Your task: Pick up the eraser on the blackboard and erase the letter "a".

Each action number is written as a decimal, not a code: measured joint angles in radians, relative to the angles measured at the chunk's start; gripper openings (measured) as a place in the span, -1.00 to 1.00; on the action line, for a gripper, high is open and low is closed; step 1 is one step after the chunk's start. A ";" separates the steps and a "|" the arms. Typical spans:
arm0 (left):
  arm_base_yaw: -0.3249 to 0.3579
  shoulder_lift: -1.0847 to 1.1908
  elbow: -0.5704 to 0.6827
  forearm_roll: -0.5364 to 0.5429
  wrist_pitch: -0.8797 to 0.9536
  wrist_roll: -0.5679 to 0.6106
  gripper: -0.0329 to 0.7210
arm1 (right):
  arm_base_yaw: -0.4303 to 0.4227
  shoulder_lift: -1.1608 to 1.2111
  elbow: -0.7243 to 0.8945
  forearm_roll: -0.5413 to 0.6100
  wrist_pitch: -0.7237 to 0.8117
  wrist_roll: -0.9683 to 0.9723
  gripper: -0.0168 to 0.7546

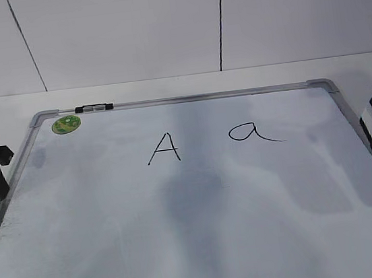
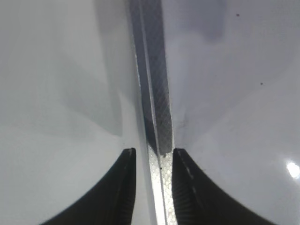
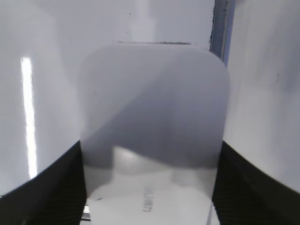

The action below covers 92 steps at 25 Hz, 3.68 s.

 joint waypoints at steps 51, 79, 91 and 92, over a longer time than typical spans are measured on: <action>0.005 0.058 -0.018 -0.030 0.018 -0.005 -0.83 | 0.105 0.521 -0.480 0.000 0.041 -0.031 0.52; 0.005 0.058 -0.018 -0.028 0.018 -0.007 -0.83 | 0.242 0.895 -0.872 -0.021 0.105 -0.035 0.52; 0.005 0.058 -0.018 -0.030 0.014 -0.007 -0.83 | 0.285 0.897 -0.872 -0.060 0.098 0.038 0.52; 0.005 0.058 -0.018 -0.030 0.015 -0.007 -0.83 | 0.270 0.897 -0.872 -0.061 0.098 0.043 0.52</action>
